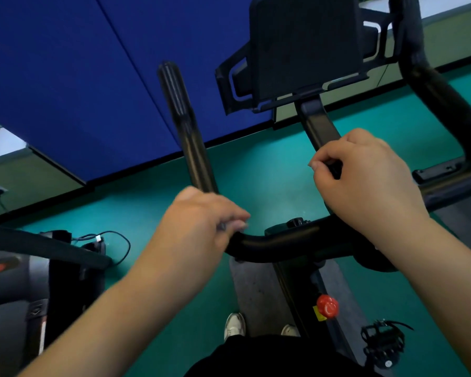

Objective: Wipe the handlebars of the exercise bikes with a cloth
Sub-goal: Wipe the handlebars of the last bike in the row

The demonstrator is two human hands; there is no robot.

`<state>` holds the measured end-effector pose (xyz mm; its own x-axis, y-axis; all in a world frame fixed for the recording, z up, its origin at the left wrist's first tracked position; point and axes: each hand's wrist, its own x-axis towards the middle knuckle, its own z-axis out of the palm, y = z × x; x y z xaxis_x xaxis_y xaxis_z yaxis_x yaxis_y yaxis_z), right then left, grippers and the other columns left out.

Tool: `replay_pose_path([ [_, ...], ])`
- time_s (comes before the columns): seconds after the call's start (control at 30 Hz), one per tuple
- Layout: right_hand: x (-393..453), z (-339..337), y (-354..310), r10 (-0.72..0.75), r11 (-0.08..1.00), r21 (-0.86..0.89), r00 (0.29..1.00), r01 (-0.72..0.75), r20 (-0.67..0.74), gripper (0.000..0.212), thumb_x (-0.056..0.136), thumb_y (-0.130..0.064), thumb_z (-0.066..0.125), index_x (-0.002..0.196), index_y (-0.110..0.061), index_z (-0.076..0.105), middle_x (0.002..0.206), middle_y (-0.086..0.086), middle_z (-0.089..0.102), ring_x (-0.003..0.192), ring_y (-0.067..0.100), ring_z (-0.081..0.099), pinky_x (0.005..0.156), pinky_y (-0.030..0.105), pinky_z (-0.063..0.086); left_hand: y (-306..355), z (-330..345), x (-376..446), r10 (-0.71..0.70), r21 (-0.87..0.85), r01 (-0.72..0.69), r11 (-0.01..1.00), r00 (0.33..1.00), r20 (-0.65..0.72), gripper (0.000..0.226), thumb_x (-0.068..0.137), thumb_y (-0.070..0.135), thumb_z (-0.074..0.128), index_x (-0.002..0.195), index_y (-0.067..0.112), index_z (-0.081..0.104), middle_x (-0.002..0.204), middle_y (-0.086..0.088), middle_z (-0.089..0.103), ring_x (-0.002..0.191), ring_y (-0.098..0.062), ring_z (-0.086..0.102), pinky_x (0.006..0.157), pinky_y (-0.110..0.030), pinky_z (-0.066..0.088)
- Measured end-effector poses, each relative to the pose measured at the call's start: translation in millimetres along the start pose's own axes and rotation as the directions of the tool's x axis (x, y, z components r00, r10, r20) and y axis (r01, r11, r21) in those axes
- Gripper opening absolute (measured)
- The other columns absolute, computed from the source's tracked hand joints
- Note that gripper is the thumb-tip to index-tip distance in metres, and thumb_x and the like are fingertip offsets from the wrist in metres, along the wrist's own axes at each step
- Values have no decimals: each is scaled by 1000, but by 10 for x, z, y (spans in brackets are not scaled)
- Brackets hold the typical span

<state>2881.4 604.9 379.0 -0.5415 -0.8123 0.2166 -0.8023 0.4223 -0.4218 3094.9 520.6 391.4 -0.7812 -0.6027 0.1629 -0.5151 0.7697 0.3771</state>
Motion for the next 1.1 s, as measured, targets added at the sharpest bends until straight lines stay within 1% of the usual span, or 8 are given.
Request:
replay_pose_path([
  [0.2, -76, -26, 1, -129, 975, 160, 977, 157, -172, 13, 88, -17, 59, 97, -21, 68, 93, -4, 53, 91, 19, 51, 75, 34, 45, 114, 41, -155, -295, -421, 221, 880, 948, -119, 24, 81, 18, 71, 93, 39, 72, 96, 29, 66, 97, 6, 58, 84, -7, 41],
  [0.33, -411, -46, -193, -286, 842, 401, 929, 361, -235, 21, 87, -4, 59, 105, -10, 67, 97, 2, 64, 89, 13, 63, 79, 25, 53, 168, -62, -157, -326, -482, 224, 847, 935, -138, 26, 84, 20, 66, 100, 39, 71, 101, 19, 63, 101, 5, 56, 85, -7, 41],
  [0.47, -678, 86, -537, -150, 627, 775, 988, 77, 23, 28, 84, -30, 61, 112, -33, 63, 100, -10, 70, 91, 7, 69, 77, 26, 58, 181, -156, -156, -355, -631, 224, 743, 931, -87, 25, 83, 20, 67, 100, 39, 71, 100, 12, 66, 93, -2, 63, 81, -23, 51],
  [0.6, -728, 156, -808, -191, 654, 755, 976, 48, 103, 44, 83, -45, 58, 124, -51, 42, 109, -40, 59, 106, -16, 56, 87, 4, 42, 133, -205, -104, -436, -793, 231, 564, 899, -49, 21, 72, 29, 79, 84, 33, 62, 87, 3, 67, 81, -14, 65, 74, -35, 55],
  [0.7, -768, 255, -1034, -135, 664, 747, 989, 44, 61, 60, 83, -44, 57, 139, -40, 35, 126, -35, 51, 117, -17, 47, 93, 3, 37, -6, -267, -75, -416, -821, 229, 523, 909, -12, 20, 69, 35, 77, 77, 27, 61, 79, 3, 67, 77, -15, 66, 69, -38, 56],
  [0.83, -852, 407, -1247, 93, 567, 823, 992, 17, -85, 53, 85, -14, 67, 126, -41, 47, 115, -38, 59, 112, -12, 55, 92, 6, 41, -199, -444, -62, -154, -721, 108, 684, 988, 2, 20, 82, 40, 64, 76, 21, 66, 74, 3, 67, 69, -14, 63, 66, -35, 55],
  [0.93, -1005, 434, -1353, 283, 509, 859, 953, -54, -108, 53, 85, 3, 63, 119, -38, 55, 116, -32, 61, 110, -9, 57, 90, 6, 43, -429, -494, 10, 77, -526, -76, 847, 997, -21, 24, 87, 46, 53, 82, 30, 70, 88, 16, 67, 90, -5, 62, 77, -24, 49],
  [1.1, -1405, 418, -1329, 682, 419, 890, 709, -180, -178, 40, 82, -20, 60, 117, -38, 59, 110, -27, 66, 99, -10, 62, 79, 7, 48, -610, -443, 203, 256, -267, -255, 929, 966, -34, 26, 86, 47, 48, 83, 31, 68, 96, 25, 61, 102, 0, 49, 88, -4, 30],
])
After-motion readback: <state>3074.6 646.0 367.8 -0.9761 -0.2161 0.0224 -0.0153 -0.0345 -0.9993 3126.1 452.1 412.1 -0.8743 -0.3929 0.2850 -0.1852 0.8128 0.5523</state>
